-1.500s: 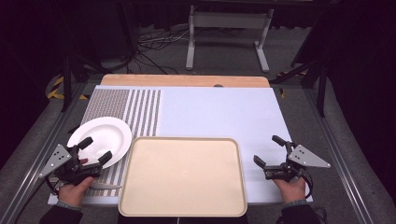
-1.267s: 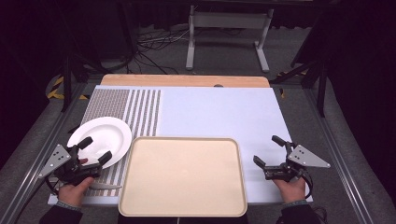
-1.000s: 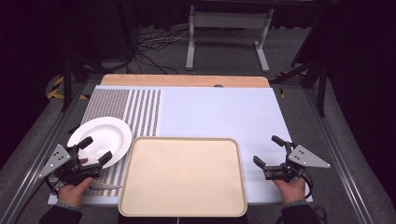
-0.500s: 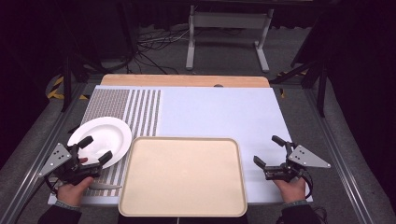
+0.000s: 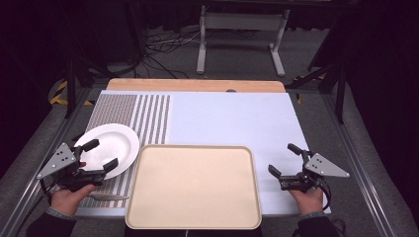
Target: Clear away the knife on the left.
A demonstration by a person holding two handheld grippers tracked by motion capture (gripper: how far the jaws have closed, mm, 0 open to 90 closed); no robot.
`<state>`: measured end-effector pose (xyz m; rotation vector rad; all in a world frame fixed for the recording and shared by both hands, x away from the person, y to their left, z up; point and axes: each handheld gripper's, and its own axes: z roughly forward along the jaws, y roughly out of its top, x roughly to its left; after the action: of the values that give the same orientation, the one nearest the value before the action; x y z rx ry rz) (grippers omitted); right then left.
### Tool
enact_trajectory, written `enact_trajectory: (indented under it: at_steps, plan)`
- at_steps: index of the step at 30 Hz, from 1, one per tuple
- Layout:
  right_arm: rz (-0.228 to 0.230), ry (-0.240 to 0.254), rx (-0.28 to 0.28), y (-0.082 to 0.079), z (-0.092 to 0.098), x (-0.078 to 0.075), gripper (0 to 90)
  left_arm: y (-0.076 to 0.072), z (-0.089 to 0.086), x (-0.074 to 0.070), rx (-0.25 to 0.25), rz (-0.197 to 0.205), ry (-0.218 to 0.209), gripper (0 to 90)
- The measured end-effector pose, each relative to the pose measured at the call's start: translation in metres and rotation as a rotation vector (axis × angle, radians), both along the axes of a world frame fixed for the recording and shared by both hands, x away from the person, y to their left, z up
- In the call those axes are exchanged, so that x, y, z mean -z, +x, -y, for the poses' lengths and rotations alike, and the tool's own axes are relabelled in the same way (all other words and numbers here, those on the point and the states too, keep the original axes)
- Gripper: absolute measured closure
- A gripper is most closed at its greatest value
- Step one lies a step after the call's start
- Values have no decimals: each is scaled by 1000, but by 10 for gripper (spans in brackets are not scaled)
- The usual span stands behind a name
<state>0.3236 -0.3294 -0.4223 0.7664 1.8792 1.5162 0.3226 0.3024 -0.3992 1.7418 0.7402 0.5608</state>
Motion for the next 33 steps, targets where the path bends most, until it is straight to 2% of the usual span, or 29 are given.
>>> enact_trajectory:
  at_steps: [4,6,9,11,12,14,17,18,19,20,22,23,27,29,33]
  plan:
    - [0,2,-3,0,0,1,9,1,-2,-5,32,-39,91,96]
    - [-4,3,-2,0,0,1,9,1,-4,-9,58,-73,151,87]
    - [-7,0,-1,1,0,1,9,0,-8,-14,80,-101,216,89]
    - [-8,-5,0,1,0,2,9,-1,-9,-16,85,-108,230,97]
    - [-9,-3,0,2,0,2,9,-2,-12,-19,92,-122,268,99]
    - [-11,-5,-1,2,-1,2,9,-3,-14,-21,103,-132,303,106]
    - [-12,-9,-2,2,-1,2,9,-4,-18,-23,112,-154,342,119]
    - [-12,-9,-2,2,-1,2,9,-4,-18,-23,112,-154,342,124]
    - [-16,-10,-1,2,-1,3,9,-5,-21,-24,120,-157,366,129]
    - [-17,-10,-3,2,-1,3,9,-5,-21,-24,120,-157,366,133]
    - [-15,-9,-5,3,-1,3,9,-5,-23,-25,127,-184,406,139]
    - [-15,-9,-5,3,-1,3,9,-5,-23,-25,127,-184,406,138]
    - [-21,-12,-6,3,-1,4,9,-5,-26,-25,133,-219,465,137]
    - [-23,-10,-8,3,-2,4,9,-5,-27,-24,138,-232,481,137]
    - [-26,-17,-8,4,-2,4,9,-4,-28,-23,155,-260,551,136]
